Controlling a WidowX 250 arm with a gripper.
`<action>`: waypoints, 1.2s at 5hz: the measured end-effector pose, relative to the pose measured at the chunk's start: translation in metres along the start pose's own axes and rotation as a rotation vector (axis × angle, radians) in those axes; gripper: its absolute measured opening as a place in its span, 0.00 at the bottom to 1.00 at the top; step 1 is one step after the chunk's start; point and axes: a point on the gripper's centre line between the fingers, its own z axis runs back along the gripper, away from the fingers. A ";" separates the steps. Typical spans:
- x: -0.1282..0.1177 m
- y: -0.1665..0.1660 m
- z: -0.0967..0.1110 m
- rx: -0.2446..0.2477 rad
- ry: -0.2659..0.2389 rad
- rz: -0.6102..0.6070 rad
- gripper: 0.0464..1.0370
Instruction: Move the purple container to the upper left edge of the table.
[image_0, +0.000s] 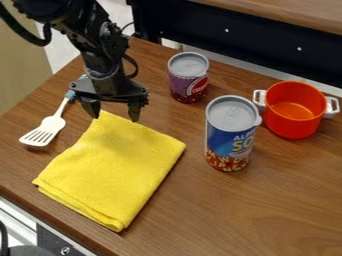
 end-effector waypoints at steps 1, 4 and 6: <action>-0.010 -0.001 -0.006 0.006 0.043 0.010 0.96; 0.027 -0.037 0.022 0.064 0.085 0.243 0.96; 0.040 -0.079 0.041 0.014 0.053 0.274 0.96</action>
